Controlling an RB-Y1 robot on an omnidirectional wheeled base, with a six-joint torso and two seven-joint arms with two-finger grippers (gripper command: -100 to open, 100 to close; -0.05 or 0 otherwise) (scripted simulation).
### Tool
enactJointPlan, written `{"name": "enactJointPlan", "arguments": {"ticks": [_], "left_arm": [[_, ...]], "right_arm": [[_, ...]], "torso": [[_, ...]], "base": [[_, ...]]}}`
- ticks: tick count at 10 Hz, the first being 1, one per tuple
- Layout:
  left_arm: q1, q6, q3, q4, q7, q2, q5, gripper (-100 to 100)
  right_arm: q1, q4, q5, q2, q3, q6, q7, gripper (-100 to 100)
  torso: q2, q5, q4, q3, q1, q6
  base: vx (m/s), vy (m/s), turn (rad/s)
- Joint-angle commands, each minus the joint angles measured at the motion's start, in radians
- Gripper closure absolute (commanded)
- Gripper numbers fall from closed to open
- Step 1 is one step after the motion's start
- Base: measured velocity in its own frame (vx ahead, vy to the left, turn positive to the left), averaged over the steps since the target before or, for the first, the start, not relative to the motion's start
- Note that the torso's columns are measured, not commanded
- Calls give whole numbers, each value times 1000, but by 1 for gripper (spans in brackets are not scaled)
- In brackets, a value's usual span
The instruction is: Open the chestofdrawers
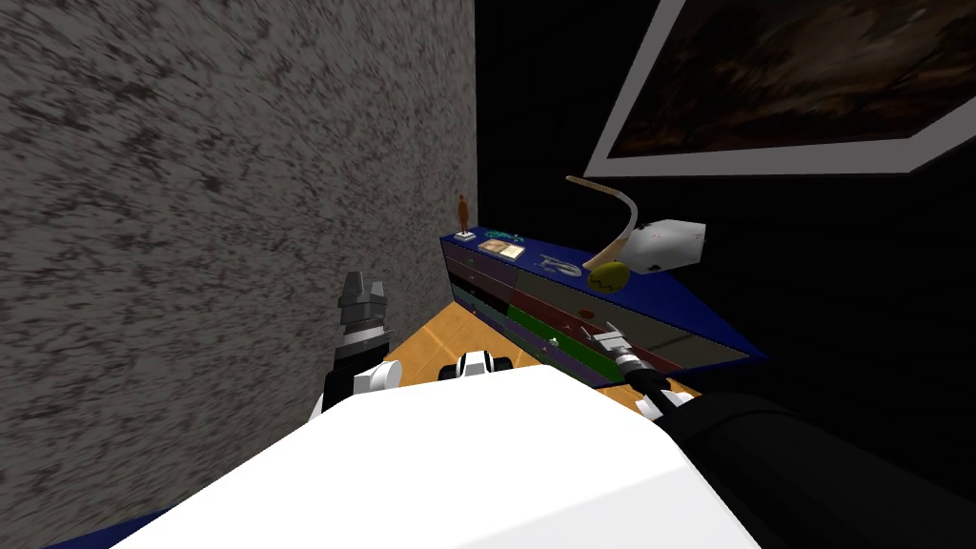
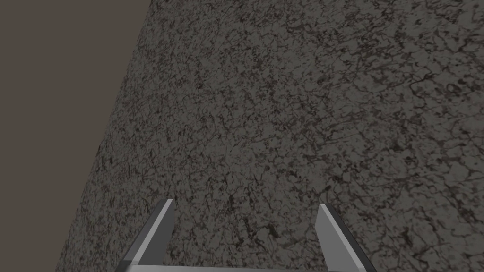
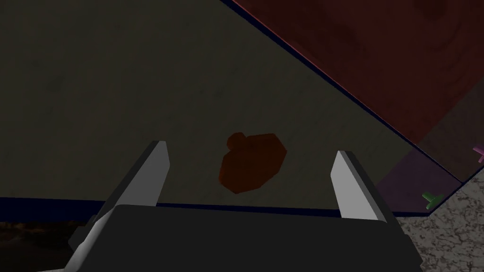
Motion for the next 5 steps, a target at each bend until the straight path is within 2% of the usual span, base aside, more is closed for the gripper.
{"name": "enactJointPlan", "arguments": {"ticks": [1,5], "left_arm": [[0,0,0,0,0,0,0,0],[0,0,0,0,0,0,0,0]], "right_arm": [[8,45,16,-39,-21,-2,56,-100],[32,135,54,-119,-67,-9,173,-100]], "torso": [[0,1,0,0,2,0],[-2,1,-1,-1,2,0]], "base": [[54,109,-3],[86,104,10]]}}
